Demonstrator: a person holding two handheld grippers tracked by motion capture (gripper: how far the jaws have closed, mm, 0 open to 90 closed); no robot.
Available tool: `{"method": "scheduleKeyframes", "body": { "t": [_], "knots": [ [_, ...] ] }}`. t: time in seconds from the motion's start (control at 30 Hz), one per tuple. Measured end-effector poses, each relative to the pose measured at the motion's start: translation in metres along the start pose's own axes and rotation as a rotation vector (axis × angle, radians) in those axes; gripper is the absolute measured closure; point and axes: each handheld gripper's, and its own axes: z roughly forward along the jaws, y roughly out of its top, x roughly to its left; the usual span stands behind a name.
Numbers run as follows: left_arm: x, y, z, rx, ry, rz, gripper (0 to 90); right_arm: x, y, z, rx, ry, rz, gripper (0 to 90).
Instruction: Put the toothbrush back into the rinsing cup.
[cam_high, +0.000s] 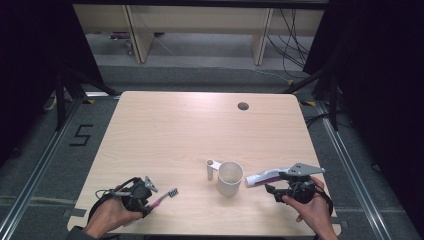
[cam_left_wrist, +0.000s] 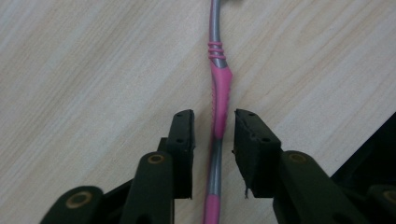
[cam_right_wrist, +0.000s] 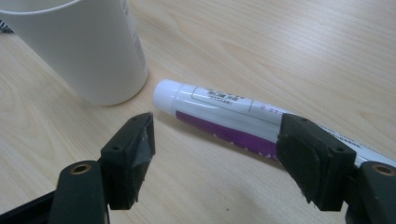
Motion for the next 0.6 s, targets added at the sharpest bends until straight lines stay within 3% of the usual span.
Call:
{"method": "scheduleKeyframes", "body": {
  "t": [0.07, 0.27, 0.6],
  "knots": [
    [-0.001, 0.003, 0.002, 0.032, -0.006, 0.01, 75.0, -0.001, 0.0, 0.0, 0.008, 0.001, -0.005, 28.8],
    [-0.001, 0.007, 0.007, 0.06, -0.018, 0.019, 80.6, -0.001, 0.0, 0.0, 0.002, 0.0, -0.009, 29.1],
    [0.001, 0.019, 0.009, 0.144, -0.037, 0.015, 82.0, -0.001, -0.001, 0.0, 0.005, 0.004, -0.008, 29.2]
  ]
}}
